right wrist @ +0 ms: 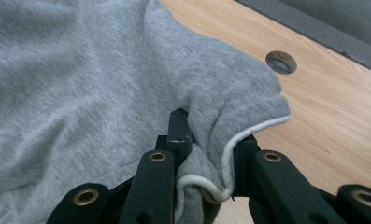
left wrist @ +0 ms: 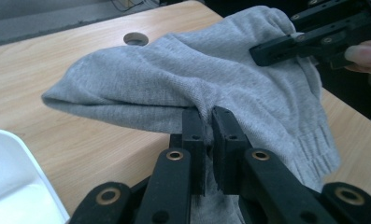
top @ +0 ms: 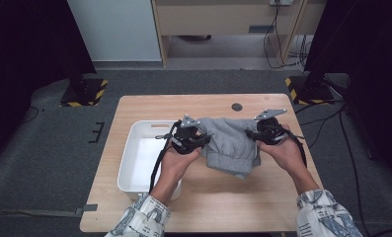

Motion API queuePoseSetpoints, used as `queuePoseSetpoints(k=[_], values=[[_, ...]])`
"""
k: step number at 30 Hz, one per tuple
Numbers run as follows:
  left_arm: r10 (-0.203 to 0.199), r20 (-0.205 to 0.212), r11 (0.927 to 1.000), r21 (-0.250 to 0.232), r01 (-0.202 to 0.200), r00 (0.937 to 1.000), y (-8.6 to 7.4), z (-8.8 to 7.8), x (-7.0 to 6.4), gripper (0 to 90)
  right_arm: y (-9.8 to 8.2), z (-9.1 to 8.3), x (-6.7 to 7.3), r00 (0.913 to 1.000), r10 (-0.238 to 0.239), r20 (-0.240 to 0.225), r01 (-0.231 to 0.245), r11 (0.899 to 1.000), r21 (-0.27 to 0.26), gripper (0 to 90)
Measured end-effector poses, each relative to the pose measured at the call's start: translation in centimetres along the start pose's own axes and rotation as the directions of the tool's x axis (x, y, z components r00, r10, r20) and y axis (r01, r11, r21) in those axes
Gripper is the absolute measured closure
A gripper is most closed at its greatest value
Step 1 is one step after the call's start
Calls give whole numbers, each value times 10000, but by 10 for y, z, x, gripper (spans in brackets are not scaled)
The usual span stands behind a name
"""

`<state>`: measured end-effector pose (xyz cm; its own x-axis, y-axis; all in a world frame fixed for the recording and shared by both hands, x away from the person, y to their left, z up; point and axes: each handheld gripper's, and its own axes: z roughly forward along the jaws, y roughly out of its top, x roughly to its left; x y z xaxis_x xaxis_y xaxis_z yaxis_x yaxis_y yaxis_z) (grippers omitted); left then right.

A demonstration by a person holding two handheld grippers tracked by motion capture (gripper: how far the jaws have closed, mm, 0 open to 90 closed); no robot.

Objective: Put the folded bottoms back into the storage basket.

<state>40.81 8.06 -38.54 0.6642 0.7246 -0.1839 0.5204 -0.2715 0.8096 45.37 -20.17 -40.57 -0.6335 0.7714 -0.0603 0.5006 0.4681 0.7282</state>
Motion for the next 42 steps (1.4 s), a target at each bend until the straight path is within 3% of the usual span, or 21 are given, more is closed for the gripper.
queuePoseSetpoints(k=[8, 14, 33, 42], values=[[198, 425, 9993, -310, -185, 9989, 6, -19, 0, 843, 12, -12, 11, 10000, -26, -4, 26, 10000, -5, 761], [82, 340, 9995, -314, -72, 9994, 4, -29, 10, 843, 19, -12, 21, 9999, -125, 23, 125, 9999, -6, 761], [-73, 80, 9987, -500, 77, 9999, -1, -50, 22, 844, 46, -6, 37, 9992, -362, -168, 364, 9993, 108, 761], [-319, 79, 9978, -572, 323, 9995, -7, -63, 40, 844, 65, -3, 48, 9976, -609, -330, 612, 9981, 73, 761]])
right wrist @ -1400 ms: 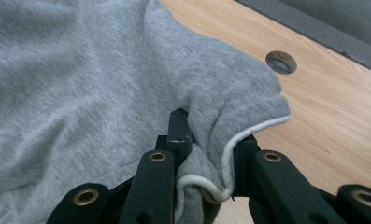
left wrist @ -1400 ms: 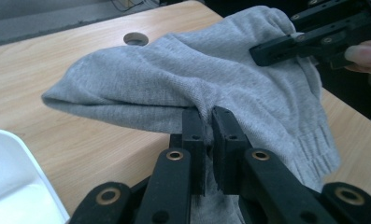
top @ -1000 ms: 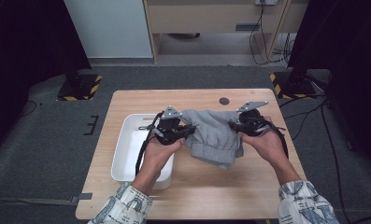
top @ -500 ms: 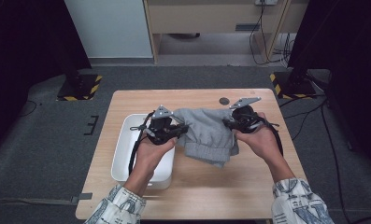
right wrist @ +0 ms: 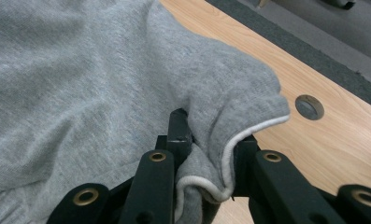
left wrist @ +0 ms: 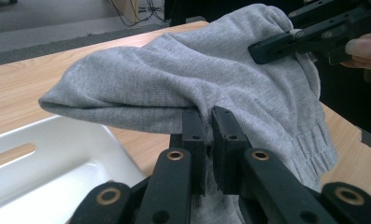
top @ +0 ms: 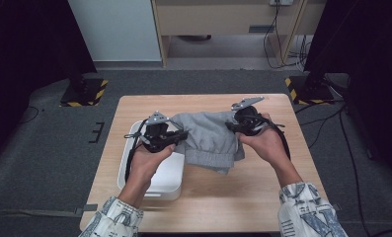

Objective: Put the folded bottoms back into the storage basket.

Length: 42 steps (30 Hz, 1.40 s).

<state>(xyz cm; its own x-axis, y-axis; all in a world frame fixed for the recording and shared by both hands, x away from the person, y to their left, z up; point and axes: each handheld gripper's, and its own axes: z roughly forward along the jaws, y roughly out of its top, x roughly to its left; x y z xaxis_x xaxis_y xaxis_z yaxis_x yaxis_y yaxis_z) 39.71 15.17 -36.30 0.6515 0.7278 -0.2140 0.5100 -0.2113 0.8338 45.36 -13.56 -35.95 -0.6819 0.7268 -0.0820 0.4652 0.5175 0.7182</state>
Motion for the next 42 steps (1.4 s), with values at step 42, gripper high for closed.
queuePoseSetpoints(k=[42], values=[[-703, -489, 9956, -658, 670, 9963, -21, -59, 46, 844, 46, 27, 38, 9899, -826, -1150, 784, 9961, -402, 759]])
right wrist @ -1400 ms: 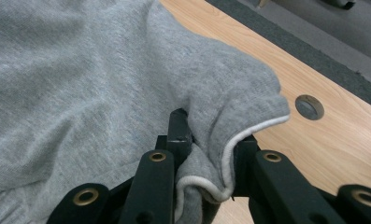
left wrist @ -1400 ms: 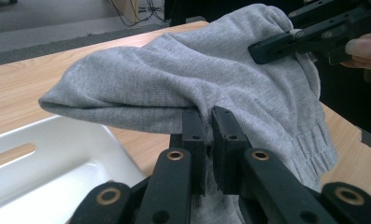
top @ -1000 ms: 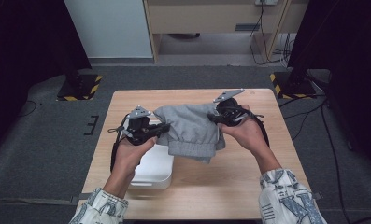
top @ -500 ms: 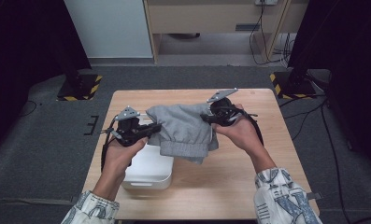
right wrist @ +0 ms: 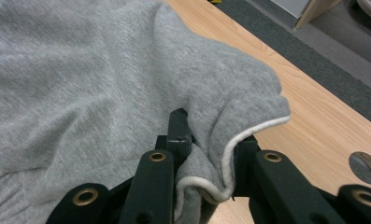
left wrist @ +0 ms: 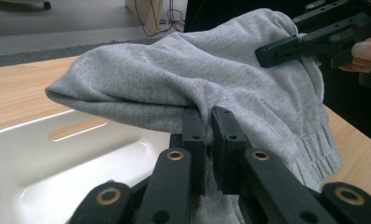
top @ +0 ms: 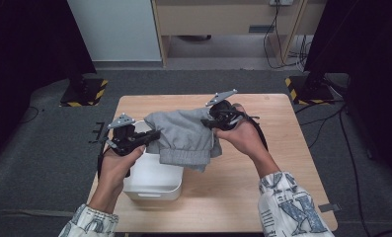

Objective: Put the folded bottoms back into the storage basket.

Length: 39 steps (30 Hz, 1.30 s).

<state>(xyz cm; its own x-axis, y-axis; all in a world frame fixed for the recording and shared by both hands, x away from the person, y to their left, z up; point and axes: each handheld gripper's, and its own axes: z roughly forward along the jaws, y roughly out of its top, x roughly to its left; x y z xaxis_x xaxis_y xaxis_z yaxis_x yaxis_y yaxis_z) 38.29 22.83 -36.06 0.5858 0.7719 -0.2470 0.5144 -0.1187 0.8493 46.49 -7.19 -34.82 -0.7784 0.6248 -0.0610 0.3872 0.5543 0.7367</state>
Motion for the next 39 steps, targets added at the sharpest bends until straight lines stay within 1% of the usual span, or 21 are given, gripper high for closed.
queuePoseSetpoints(k=[2, 9, 15, 22, 28, 32, 39], values=[[-75, -24, 10000, 0, 75, 10000, -1, -1, 3, 844, 1, 2, 1, 10000, 35, -50, -35, 10000, 7, 759], [-127, -55, 9999, -7, 127, 9999, -1, -5, 6, 844, 3, 5, 3, 9998, 113, -161, -113, 9999, -14, 759], [-189, -74, 9998, 81, 190, 9998, -4, -3, 6, 844, 2, 9, 4, 9997, 93, -214, -92, 10000, 4, 759], [-166, -65, 9998, 66, 166, 9998, -2, -4, 7, 844, 3, 7, 2, 9995, 130, -270, -131, 9999, -30, 758], [-135, -46, 9999, 26, 136, 9999, -2, -7, 6, 844, 6, 7, 2, 9995, 63, -305, -64, 10000, -52, 758], [-134, -44, 9999, 14, 134, 9999, -1, -8, 7, 844, 7, 9, 1, 9993, 117, -361, -120, 9999, -76, 758], [-166, -154, 9999, 36, 166, 9997, -1, -14, 12, 844, 12, 12, 3, 9988, 110, -487, -116, 9999, -120, 758]])
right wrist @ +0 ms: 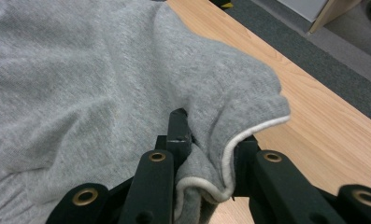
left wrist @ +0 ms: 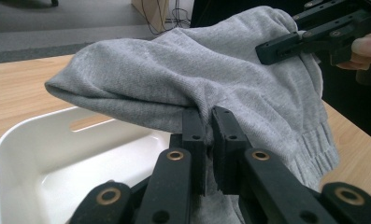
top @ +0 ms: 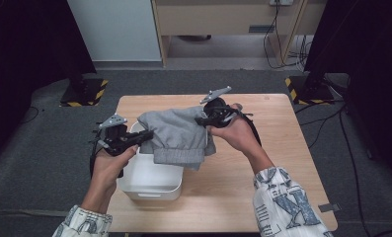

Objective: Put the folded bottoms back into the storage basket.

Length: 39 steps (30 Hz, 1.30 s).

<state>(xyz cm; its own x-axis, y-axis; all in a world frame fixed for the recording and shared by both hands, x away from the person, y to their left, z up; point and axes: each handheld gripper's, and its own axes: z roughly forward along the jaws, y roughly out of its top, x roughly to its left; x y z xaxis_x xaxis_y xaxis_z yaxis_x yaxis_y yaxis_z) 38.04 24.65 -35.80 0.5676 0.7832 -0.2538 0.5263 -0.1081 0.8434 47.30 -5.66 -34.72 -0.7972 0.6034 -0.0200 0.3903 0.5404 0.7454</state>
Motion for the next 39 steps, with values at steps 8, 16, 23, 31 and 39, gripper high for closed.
queuePoseSetpoints(k=[8, 16, 23, 31, 39], values=[[-150, 36, 9998, -153, 150, 9999, 0, -7, 6, 844, 6, 6, 5, 9999, -67, -119, 67, 10000, -15, 758], [-172, -126, 9997, -146, 170, 9998, -2, -15, 14, 844, 14, 15, 9, 9997, -40, -242, 42, 10000, 52, 759], [-320, -167, 9994, -152, 318, 9993, -8, -18, 21, 844, 19, 22, 13, 9993, -36, -373, 39, 10000, 86, 758], [-371, -156, 9993, -100, 369, 9992, -11, -16, 24, 844, 18, 26, 14, 9993, -64, -376, 71, 9998, 176, 758], [-313, -151, 9995, -98, 312, 9994, -12, -20, 25, 844, 17, 25, 15, 9992, -65, -396, 69, 9999, 82, 756]])
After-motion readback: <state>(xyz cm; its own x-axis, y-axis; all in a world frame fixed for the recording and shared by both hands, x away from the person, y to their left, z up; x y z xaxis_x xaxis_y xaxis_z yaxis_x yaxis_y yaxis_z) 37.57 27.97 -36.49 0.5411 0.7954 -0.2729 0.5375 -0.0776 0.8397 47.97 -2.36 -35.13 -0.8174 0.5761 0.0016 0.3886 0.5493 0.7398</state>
